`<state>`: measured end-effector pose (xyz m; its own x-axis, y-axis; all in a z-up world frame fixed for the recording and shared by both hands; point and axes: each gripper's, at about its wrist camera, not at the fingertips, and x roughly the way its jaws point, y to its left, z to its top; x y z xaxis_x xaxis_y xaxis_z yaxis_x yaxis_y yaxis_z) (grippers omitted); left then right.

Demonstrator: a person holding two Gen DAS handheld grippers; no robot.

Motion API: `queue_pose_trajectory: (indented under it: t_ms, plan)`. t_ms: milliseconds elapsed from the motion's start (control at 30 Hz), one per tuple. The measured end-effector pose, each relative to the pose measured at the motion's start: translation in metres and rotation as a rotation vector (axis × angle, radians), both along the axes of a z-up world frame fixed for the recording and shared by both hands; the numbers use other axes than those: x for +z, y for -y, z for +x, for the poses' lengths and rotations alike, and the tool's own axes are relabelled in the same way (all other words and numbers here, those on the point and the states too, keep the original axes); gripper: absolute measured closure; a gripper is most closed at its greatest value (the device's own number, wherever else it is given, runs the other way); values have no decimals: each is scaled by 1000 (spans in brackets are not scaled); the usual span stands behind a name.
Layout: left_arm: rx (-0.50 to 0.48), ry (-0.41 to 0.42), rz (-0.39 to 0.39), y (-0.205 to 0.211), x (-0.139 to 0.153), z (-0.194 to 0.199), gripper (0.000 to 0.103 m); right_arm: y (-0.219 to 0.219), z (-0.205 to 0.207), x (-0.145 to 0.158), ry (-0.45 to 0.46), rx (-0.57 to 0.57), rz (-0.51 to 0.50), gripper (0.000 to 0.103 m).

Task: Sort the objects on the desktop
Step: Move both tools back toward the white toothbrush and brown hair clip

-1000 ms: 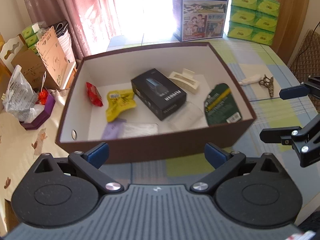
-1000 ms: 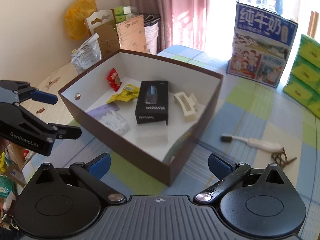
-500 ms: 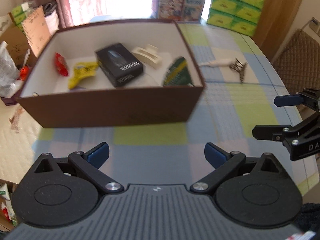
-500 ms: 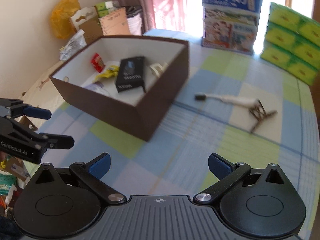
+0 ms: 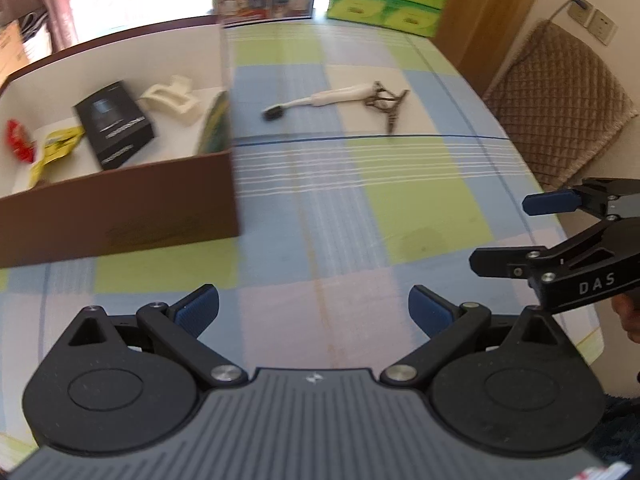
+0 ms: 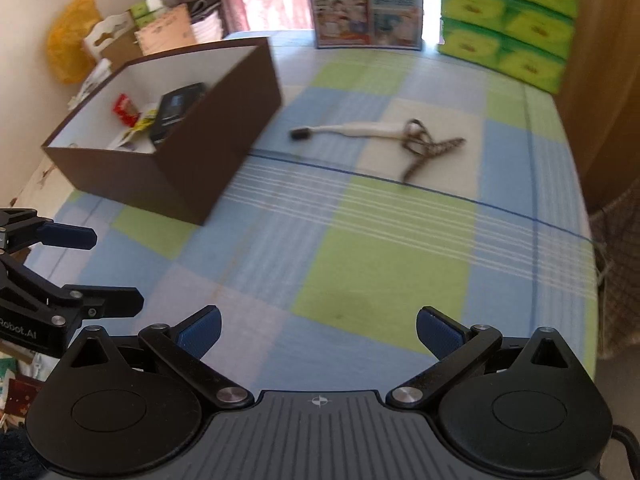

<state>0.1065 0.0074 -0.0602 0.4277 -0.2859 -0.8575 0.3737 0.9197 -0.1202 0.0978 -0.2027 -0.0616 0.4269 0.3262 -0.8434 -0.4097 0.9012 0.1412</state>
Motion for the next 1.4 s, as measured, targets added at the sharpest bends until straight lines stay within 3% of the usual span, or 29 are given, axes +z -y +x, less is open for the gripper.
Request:
queue_pose_trajectory:
  t_ms: [333, 667, 867, 1100, 1400]
  plan:
    - [-77, 49, 12, 53, 2, 32, 4, 53, 17, -2, -4, -117, 0, 2]
    - [-135, 90, 48, 83, 5, 76, 4, 72, 45, -5, 10, -161, 4, 2]
    - [-172, 115, 101, 95, 1, 122, 6, 69, 74, -10, 57, -177, 11, 2]
    - [-199, 87, 192, 113, -16, 186, 8, 60, 125, -26, 75, -215, 35, 3]
    - [-252, 26, 326, 138, -54, 241, 15, 42, 177, -50, 72, -198, 52, 35]
